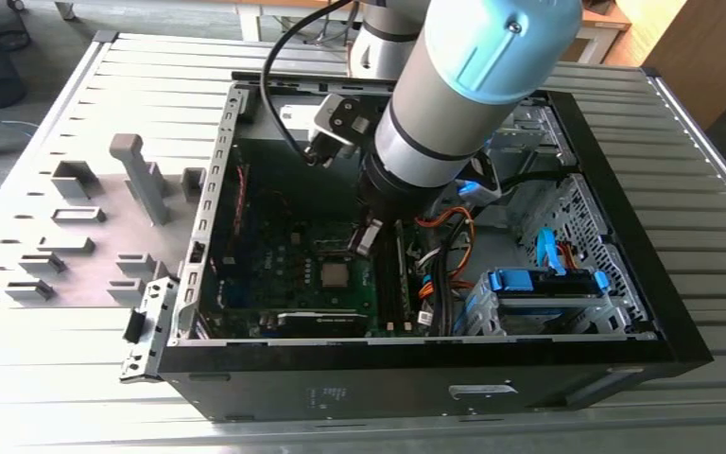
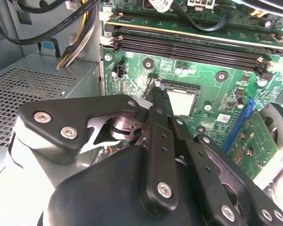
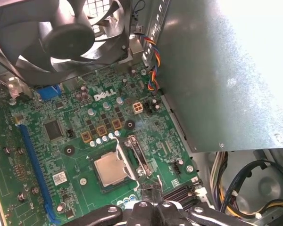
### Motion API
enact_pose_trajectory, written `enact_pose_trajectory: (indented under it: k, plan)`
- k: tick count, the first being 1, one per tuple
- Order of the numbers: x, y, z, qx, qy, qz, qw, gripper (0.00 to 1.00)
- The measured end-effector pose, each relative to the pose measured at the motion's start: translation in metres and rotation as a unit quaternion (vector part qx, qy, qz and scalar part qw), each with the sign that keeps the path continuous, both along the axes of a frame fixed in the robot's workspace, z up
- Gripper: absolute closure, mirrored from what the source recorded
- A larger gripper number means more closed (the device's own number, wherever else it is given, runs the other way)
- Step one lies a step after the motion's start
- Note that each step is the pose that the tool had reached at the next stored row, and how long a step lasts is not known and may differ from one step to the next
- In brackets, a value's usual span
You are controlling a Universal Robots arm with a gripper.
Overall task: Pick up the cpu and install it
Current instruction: 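Close the cpu cover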
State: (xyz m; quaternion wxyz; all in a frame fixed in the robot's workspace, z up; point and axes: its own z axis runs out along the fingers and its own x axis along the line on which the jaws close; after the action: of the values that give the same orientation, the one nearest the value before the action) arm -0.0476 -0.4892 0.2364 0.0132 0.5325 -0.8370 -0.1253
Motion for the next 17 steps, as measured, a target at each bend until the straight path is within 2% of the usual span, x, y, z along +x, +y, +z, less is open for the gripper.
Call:
enact_pose_trajectory:
  k: [10,17]
  plan:
    - [0.0002,0.0018,-0.0001,0.0,0.0,0.001,1.0,0.89]
    - [0.0001,0.0072,-0.001,0.0,0.0,0.001,1.0,0.89]
